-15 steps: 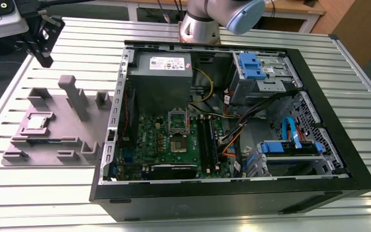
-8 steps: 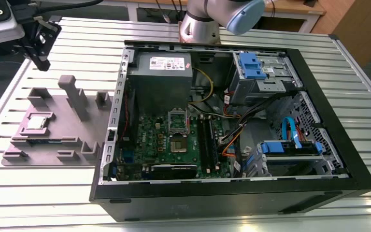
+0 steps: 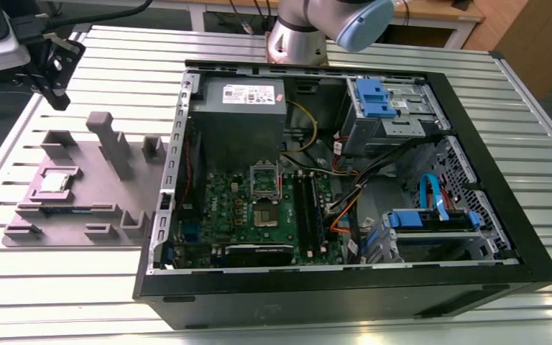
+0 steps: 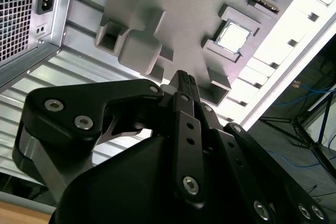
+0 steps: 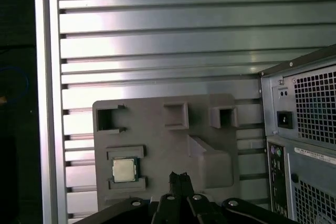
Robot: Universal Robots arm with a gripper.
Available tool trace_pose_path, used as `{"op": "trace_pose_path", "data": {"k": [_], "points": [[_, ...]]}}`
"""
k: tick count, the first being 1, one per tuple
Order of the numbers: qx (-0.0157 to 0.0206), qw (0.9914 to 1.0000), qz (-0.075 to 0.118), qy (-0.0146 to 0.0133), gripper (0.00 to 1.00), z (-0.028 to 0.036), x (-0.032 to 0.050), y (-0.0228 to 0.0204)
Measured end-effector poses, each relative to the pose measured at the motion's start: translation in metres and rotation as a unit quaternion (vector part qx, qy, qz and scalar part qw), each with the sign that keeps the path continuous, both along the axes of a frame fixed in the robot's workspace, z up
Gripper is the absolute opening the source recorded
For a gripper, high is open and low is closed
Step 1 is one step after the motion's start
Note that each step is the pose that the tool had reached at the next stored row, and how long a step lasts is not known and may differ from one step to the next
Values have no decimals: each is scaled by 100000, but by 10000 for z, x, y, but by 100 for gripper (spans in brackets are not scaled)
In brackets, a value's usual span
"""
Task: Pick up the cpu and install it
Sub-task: 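Reach for the cpu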
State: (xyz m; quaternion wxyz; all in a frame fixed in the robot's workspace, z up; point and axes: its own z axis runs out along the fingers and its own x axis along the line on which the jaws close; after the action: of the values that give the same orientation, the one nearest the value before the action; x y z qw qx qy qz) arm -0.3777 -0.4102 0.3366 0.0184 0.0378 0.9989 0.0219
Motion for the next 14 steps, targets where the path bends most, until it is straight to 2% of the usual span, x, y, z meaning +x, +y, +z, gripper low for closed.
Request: {"op": "trace_pose_path", "data": {"k": [14], "points": [[2,100000,1,-3,11,-162,-191,-10]]}}
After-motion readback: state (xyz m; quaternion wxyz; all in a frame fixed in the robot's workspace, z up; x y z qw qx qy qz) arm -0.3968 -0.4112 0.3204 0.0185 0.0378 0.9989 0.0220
